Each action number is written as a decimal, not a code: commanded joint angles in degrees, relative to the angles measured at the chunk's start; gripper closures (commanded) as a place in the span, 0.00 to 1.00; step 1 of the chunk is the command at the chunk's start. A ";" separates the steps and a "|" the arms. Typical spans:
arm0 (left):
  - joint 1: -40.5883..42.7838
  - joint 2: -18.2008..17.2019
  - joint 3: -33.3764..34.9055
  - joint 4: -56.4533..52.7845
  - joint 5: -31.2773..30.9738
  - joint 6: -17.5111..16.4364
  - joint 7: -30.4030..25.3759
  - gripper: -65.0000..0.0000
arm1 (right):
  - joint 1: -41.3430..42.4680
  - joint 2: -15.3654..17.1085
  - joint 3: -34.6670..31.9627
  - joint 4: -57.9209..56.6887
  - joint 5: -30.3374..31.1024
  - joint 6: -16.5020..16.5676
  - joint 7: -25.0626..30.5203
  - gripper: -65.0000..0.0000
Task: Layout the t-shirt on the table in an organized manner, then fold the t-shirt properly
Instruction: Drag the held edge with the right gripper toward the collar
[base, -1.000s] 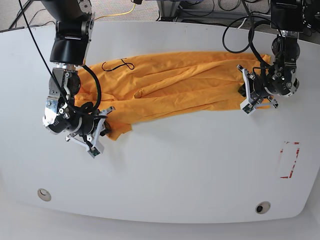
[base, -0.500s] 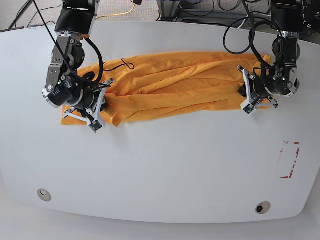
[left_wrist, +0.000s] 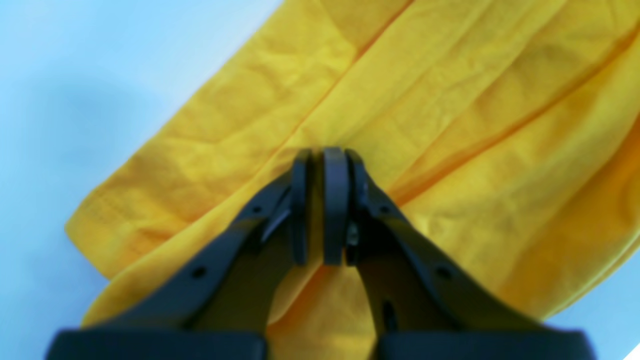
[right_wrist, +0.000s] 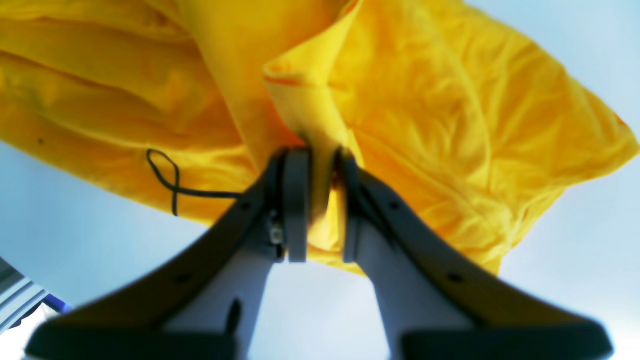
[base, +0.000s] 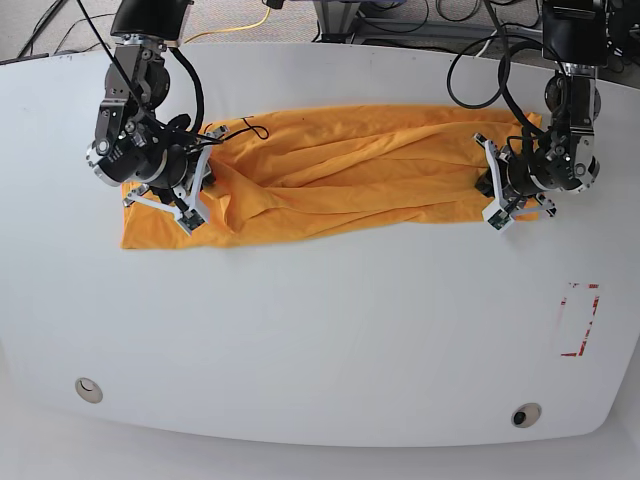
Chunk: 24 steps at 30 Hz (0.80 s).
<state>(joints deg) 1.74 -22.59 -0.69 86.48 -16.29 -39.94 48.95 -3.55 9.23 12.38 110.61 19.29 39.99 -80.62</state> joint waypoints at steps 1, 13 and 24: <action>-0.46 -0.75 -0.15 0.34 0.34 -0.06 -0.03 0.96 | -0.62 0.48 0.06 1.17 0.27 0.01 0.62 0.71; -0.46 -0.75 -0.15 0.34 0.34 -0.06 -0.03 0.96 | -4.49 0.57 -0.12 2.05 0.89 0.01 0.62 0.27; -0.46 -0.75 -0.15 0.34 0.34 -0.06 -0.03 0.96 | -3.88 3.12 4.28 5.22 22.25 0.01 0.62 0.01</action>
<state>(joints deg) 1.76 -22.59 -0.69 86.43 -16.32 -39.97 48.53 -8.27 11.53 15.42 115.39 39.81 40.07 -80.14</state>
